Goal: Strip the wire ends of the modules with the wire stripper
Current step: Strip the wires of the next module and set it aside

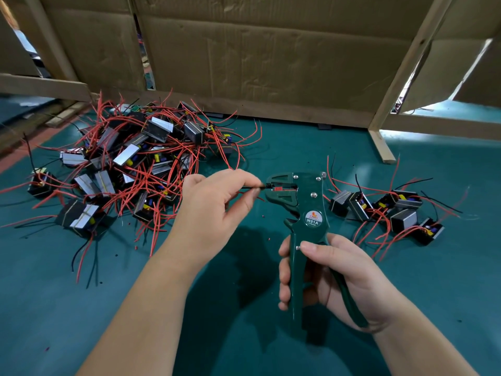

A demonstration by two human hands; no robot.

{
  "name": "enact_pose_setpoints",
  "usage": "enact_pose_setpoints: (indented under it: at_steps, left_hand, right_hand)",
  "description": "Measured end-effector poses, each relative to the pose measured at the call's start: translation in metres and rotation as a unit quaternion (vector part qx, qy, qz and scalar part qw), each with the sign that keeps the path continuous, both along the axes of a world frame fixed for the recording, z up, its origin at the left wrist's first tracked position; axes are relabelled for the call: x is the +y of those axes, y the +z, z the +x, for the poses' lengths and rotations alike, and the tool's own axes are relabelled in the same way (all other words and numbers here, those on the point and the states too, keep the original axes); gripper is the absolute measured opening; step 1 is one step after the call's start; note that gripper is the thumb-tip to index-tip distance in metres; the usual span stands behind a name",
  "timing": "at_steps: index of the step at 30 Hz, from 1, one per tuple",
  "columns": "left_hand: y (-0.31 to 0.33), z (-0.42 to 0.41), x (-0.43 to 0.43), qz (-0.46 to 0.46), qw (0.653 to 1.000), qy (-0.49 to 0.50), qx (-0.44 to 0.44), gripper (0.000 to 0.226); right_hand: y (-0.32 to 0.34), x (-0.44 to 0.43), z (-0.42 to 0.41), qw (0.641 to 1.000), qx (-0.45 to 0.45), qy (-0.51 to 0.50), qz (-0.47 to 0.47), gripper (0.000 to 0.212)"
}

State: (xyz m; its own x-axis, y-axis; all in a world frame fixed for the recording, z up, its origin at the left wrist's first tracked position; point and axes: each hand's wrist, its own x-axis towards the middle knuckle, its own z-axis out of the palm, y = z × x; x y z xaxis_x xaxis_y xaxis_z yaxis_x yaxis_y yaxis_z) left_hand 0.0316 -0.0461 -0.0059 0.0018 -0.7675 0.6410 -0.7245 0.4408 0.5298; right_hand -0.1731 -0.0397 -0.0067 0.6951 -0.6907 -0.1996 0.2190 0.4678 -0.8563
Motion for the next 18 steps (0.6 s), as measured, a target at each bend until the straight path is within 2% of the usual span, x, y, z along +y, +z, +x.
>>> enact_pose_setpoints:
  at_steps: [4, 9, 15, 18]
  left_hand:
    - [0.001, -0.002, 0.002, 0.003, 1.0, 0.009, -0.007, 0.009]
    - [0.005, -0.005, 0.003, 0.014, 1.0, 0.001, -0.008, 0.007]
    - [-0.001, -0.003, -0.002, 0.091, 0.996, -0.012, -0.021, 0.011]
    - [-0.003, -0.005, -0.001, 0.109, 0.994, 0.002, -0.012, 0.011]
  right_hand:
    - [0.001, 0.0, 0.0, 1.0, 0.009, -0.006, 0.003, 0.044]
    - [0.002, 0.004, 0.003, 0.999, 0.032, -0.034, 0.016, 0.03]
    - [-0.002, 0.01, 0.019, 0.988, 0.07, -0.135, 0.022, 0.039]
    - [-0.002, 0.006, 0.021, 0.991, 0.041, -0.116, 0.052, 0.036]
